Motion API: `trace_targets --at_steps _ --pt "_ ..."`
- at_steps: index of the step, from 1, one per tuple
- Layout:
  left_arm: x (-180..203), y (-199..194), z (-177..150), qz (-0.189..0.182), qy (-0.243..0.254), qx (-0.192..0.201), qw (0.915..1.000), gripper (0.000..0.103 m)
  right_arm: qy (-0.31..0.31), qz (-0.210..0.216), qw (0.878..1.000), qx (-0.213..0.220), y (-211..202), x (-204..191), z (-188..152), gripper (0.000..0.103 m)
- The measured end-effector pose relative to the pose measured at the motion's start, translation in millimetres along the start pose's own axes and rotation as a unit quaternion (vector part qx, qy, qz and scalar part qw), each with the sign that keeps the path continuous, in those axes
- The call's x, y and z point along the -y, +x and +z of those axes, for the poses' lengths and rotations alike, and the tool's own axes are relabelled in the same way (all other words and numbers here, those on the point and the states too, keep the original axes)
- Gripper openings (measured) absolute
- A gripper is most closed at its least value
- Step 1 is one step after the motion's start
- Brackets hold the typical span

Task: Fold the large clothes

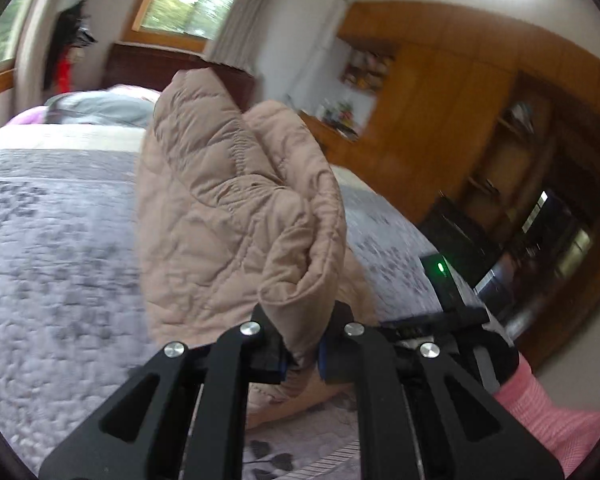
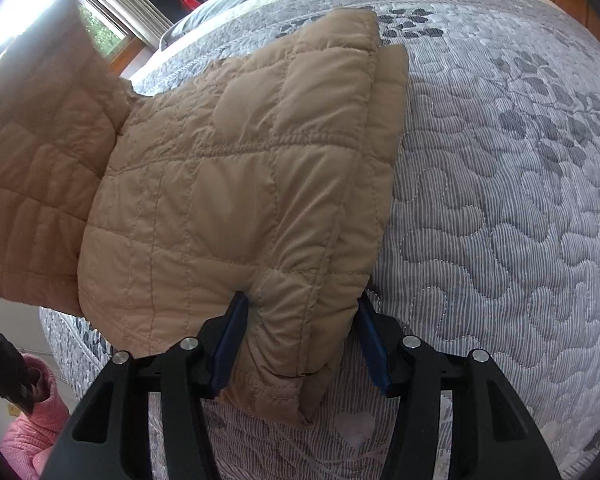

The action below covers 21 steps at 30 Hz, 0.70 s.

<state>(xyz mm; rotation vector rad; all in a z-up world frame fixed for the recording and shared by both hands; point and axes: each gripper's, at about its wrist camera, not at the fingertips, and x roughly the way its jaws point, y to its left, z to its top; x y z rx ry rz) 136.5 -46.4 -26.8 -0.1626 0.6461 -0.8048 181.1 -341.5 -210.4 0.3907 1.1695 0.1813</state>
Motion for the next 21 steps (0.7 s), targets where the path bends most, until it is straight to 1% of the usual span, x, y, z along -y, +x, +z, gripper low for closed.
trace_targets --at_steps 2,3,5,6,7,10,12,16,19,21 --pt "2 23 -6 -0.009 0.004 -0.029 0.9995 0.009 0.0 0.0 1.0 0.001 0 0 -1 0.054" --pt "-1 36 -10 -0.014 -0.002 -0.047 0.9988 0.009 0.0 0.0 1.0 0.001 0 -1 -1 0.054" --pt "-9 62 -17 -0.02 -0.02 -0.082 0.9962 0.009 0.0 -0.001 1.0 0.0 0 -2 -1 0.054" --pt "-12 68 -20 -0.021 -0.029 -0.093 0.995 0.009 0.0 -0.002 1.0 0.0 0 -3 -1 0.054" --pt "-19 80 -25 -0.024 -0.046 -0.111 0.9925 0.009 0.0 -0.002 1.0 -0.001 0 -3 -1 0.054" --pt "-36 101 -36 -0.038 -0.08 -0.14 0.9861 0.009 -0.001 -0.003 1.0 -0.003 0 -4 -1 0.054" --pt "-43 108 -40 -0.046 -0.09 -0.148 0.9838 0.009 -0.001 -0.003 1.0 -0.003 1 -5 -1 0.054" --pt "-52 118 -50 -0.054 -0.093 -0.153 0.9823 0.011 -0.002 -0.006 1.0 -0.003 1 -6 0 0.054" --pt "-62 120 -52 -0.063 -0.104 -0.155 0.9804 0.011 -0.001 -0.006 1.0 -0.003 3 -8 1 0.055" --pt "-61 113 -51 -0.065 -0.101 -0.154 0.9807 0.011 0.001 -0.007 1.0 -0.005 3 -9 2 0.055"
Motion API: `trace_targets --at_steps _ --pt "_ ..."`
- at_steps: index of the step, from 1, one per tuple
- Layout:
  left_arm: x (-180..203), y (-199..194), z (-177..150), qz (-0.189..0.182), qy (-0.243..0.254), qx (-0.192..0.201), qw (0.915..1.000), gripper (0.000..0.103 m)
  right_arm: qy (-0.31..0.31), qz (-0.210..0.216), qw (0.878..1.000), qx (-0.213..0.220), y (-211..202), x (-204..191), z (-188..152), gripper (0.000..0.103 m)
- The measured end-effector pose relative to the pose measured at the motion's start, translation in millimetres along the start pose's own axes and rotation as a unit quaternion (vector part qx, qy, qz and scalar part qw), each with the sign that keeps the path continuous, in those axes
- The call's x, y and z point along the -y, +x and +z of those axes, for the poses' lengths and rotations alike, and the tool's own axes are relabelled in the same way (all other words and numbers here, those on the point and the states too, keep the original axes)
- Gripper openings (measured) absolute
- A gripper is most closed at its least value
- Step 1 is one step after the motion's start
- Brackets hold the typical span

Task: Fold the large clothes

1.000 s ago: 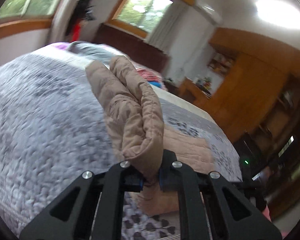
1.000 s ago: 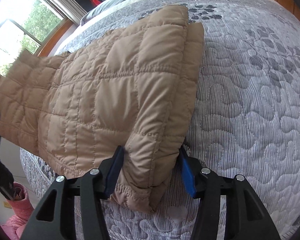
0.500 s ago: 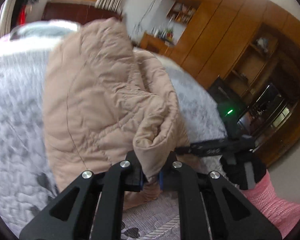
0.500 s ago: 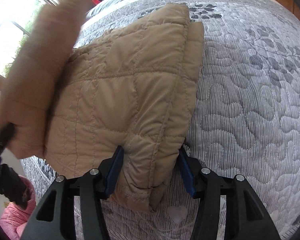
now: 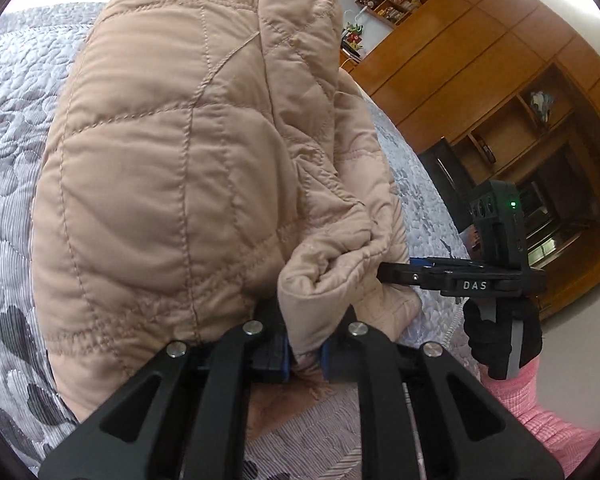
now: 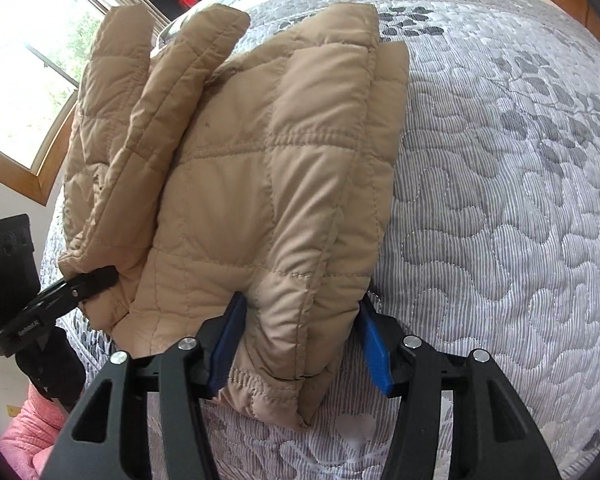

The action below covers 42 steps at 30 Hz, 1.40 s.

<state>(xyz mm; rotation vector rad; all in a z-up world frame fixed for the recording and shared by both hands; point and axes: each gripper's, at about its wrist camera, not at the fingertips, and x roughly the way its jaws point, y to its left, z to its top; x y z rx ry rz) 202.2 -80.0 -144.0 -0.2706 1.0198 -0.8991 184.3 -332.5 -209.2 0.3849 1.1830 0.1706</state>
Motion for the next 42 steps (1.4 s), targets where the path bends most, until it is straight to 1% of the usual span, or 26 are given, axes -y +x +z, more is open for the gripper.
trace_targets --at_steps 3,4,5,6,7,8,9,11,12,13,14,15,17,18,20,22,24,28,30,32,34,36,37,38,39,42 --pt "9 -20 -1 0.011 0.018 0.007 0.9998 0.013 0.002 -0.005 1.0 -0.001 -4 0 4 0.055" --pt "14 -24 -1 0.011 0.022 0.009 0.9997 0.016 0.001 -0.012 1.0 0.004 -9 -2 6 0.055" --pt "18 -34 -3 0.009 0.024 0.013 0.9996 0.022 -0.003 -0.025 1.0 0.015 -17 -5 8 0.055" --pt "20 -42 -4 0.003 0.022 0.015 0.9996 0.026 -0.005 -0.032 0.999 0.022 -22 -6 8 0.055" --pt "21 -57 -7 -0.012 0.015 0.019 0.9996 0.032 -0.008 -0.043 0.998 0.034 -32 -9 8 0.055" --pt "22 -67 -8 -0.025 0.011 0.022 0.9994 0.035 -0.012 -0.047 0.998 0.045 -42 -13 9 0.056" --pt "24 -80 -9 -0.036 0.011 0.028 0.9989 0.035 -0.014 -0.046 0.997 0.052 -49 -16 10 0.056" --pt "26 -104 -8 -0.04 0.018 0.05 0.9978 0.04 -0.026 -0.037 0.997 0.066 -66 -30 12 0.057" --pt "26 -115 -7 -0.031 0.02 0.062 0.9974 0.042 -0.033 -0.03 0.997 0.069 -71 -37 15 0.063" --pt "23 -125 -2 -0.008 0.019 0.075 0.997 0.044 -0.04 -0.013 0.997 0.07 -76 -46 18 0.068" --pt "19 -130 4 0.018 0.017 0.082 0.9963 0.045 -0.04 0.007 0.997 0.068 -78 -54 22 0.08" --pt "15 -132 8 0.041 0.014 0.087 0.9953 0.046 -0.036 0.028 0.997 0.062 -77 -60 27 0.086" --pt "-3 -131 23 0.121 0.001 0.094 0.9882 0.046 -0.026 0.061 0.997 0.045 -70 -68 37 0.086" --pt "-13 -129 29 0.149 -0.007 0.094 0.9843 0.046 -0.017 0.081 0.996 0.032 -65 -72 44 0.086" --pt "-29 -125 38 0.165 -0.025 0.093 0.9816 0.045 -0.008 0.089 0.996 0.011 -54 -77 56 0.086" --pt "-48 -120 45 0.17 -0.045 0.082 0.9811 0.045 -0.008 0.085 0.996 -0.006 -41 -84 66 0.086" --pt "-53 -111 50 0.179 -0.052 0.073 0.9797 0.045 -0.007 0.086 0.996 -0.021 -33 -93 72 0.086" --pt "-56 -93 48 0.182 -0.049 0.054 0.9806 0.045 -0.005 0.09 0.995 -0.047 -14 -111 80 0.086" --pt "-54 -85 47 0.184 -0.043 0.05 0.9808 0.045 -0.009 0.083 0.995 -0.055 -7 -117 84 0.089" --pt "-51 -82 47 0.178 -0.037 0.047 0.9822 0.045 -0.016 0.072 0.996 -0.059 -2 -124 87 0.089" --pt "-52 -78 49 0.169 -0.038 0.042 0.9841 0.045 -0.025 0.053 0.996 -0.06 2 -129 84 0.083" --pt "-54 -72 50 0.163 -0.041 0.036 0.9852 0.045 -0.036 0.028 0.997 -0.062 5 -135 81 0.066" --pt "-56 -71 50 0.16 -0.043 0.034 0.9855 0.045 -0.046 0.021 0.997 -0.06 6 -138 79 0.06" --pt "-57 -69 50 0.157 -0.045 0.033 0.986 0.045 -0.052 0.021 0.997 -0.056 4 -142 76 0.05" --pt "-57 -68 50 0.156 -0.047 0.033 0.9861 0.045 -0.056 0.02 0.997 -0.052 3 -144 73 0.043" --pt "-56 -67 51 0.161 -0.045 0.036 0.9852 0.045 -0.069 0.019 0.997 -0.038 -3 -148 69 0.032"
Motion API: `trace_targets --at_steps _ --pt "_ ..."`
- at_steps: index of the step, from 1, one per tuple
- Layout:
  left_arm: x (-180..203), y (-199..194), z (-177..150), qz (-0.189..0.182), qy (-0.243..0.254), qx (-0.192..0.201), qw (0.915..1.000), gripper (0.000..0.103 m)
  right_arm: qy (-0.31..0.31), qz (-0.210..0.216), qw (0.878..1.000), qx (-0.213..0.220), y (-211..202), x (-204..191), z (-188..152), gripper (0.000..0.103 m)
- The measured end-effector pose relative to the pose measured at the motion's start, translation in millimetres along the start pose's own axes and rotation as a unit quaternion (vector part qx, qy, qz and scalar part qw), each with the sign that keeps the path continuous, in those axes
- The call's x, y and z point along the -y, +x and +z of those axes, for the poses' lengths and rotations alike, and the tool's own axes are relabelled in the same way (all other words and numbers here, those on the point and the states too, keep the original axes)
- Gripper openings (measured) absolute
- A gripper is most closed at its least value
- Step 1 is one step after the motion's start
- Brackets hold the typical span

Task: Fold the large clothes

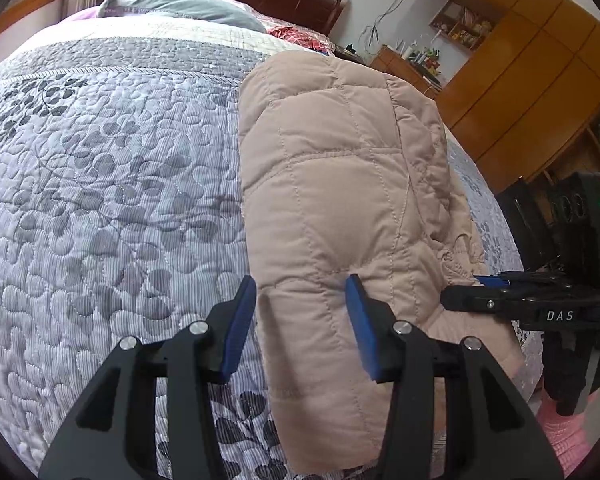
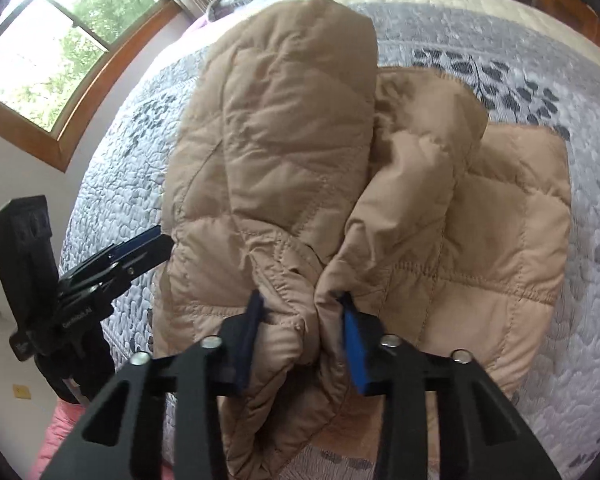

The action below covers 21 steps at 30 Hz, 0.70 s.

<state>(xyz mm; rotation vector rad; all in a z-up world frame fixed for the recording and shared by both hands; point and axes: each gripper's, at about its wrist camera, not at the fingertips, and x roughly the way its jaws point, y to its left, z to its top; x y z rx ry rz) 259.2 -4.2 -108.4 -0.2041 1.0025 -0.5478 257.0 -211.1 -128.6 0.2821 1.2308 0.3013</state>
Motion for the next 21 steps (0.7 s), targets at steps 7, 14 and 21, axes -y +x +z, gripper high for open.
trace_targets --at_steps 7,14,21 --pt "15 -25 1 -0.003 0.008 0.026 0.9996 0.045 -0.014 0.034 0.998 0.043 -34 9 1 0.02" --pt "49 -44 6 -0.023 0.044 0.056 0.9972 0.046 -0.031 0.028 0.991 0.131 -107 22 -18 0.018" --pt "85 -15 2 -0.025 0.086 0.036 0.9954 0.046 0.024 0.021 0.992 0.121 -95 67 -33 0.018"
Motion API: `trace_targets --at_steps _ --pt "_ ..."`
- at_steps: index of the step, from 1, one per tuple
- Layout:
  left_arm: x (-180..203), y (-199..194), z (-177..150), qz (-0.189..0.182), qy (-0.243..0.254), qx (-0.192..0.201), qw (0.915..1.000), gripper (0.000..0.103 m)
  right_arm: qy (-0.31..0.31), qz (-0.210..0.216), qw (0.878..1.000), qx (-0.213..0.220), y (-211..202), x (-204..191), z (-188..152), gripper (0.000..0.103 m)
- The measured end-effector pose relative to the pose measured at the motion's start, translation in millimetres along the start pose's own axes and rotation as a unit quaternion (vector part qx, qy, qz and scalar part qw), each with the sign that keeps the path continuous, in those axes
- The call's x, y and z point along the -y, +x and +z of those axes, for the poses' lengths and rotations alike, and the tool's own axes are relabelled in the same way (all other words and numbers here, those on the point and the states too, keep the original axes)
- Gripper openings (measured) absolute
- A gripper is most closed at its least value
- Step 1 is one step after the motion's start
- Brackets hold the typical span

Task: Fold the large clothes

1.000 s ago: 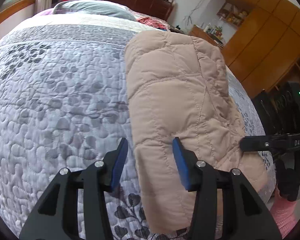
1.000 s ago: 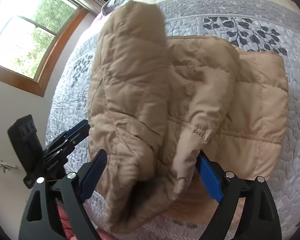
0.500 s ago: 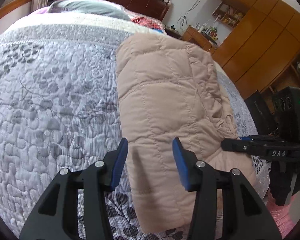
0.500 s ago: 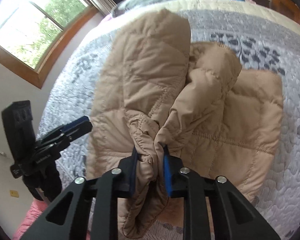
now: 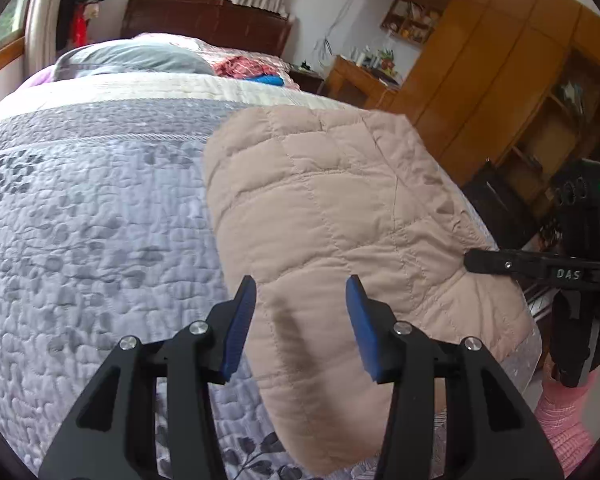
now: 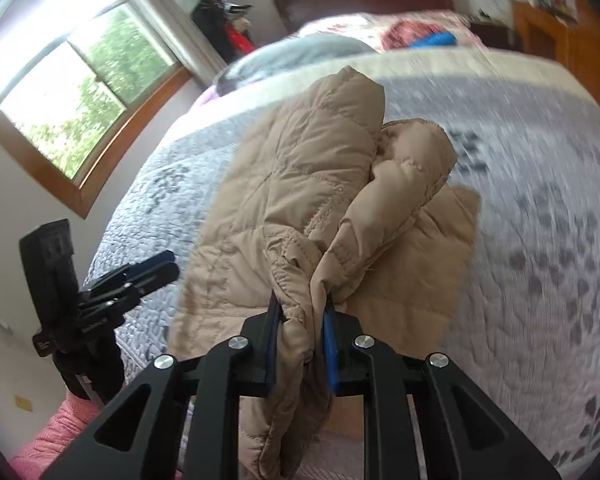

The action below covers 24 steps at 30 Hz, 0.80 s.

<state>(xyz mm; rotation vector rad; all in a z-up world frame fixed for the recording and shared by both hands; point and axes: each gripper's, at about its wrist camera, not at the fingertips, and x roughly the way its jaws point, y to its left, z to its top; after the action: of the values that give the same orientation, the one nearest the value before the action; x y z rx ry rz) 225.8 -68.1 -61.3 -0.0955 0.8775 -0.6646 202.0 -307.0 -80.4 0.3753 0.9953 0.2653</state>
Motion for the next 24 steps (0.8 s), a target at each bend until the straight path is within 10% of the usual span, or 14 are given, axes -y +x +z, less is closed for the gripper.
trace_targets --at_steps 19,24 --pt "16 68 -32 0.032 0.055 -0.044 0.997 0.05 0.069 0.022 0.997 -0.017 71 84 -46 0.023" --pt "2 45 -21 -0.004 0.024 -0.039 0.9989 0.053 0.024 -0.021 0.999 0.005 39 64 -41 0.049"
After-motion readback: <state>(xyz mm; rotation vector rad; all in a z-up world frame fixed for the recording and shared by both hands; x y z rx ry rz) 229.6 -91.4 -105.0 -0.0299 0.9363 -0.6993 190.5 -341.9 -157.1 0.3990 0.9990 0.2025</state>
